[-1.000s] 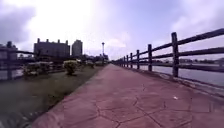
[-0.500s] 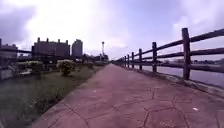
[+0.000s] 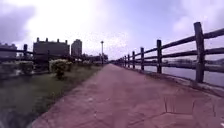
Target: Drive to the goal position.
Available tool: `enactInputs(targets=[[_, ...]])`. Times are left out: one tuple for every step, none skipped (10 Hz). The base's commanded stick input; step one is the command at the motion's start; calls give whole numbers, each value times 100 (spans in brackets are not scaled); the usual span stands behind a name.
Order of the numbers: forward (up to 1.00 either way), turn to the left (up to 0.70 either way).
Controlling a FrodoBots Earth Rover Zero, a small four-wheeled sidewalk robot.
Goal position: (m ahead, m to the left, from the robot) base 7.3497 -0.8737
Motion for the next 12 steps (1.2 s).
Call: enactInputs(targets=[[100,0],[100,0],[100,0],[100,0],[100,0],[100,0],[100,0],[100,0],[100,0],[100,0],[100,0],[100,0]])
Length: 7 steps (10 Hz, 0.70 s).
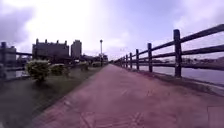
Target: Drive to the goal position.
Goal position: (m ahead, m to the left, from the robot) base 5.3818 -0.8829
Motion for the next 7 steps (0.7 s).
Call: enactInputs(targets=[[100,0],[100,0],[100,0],[100,0],[100,0],[100,0],[100,0]])
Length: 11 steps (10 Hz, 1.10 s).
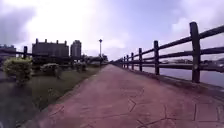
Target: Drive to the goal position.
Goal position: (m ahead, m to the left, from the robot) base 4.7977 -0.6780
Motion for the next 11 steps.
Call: enactInputs(targets=[[100,0],[100,0],[100,0],[100,0],[100,0],[100,0],[100,0],[100,0],[100,0],[100,0],[100,0]])
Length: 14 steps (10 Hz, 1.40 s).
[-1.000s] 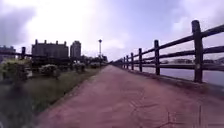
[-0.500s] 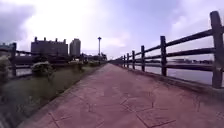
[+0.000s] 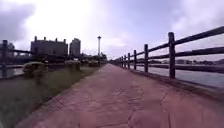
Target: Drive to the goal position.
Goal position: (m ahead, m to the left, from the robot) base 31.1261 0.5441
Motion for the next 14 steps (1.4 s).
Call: enactInputs(targets=[[100,0],[100,0],[100,0],[100,0],[100,0],[100,0],[100,0],[100,0],[100,0],[100,0],[100,0],[100,0],[100,0],[100,0]])
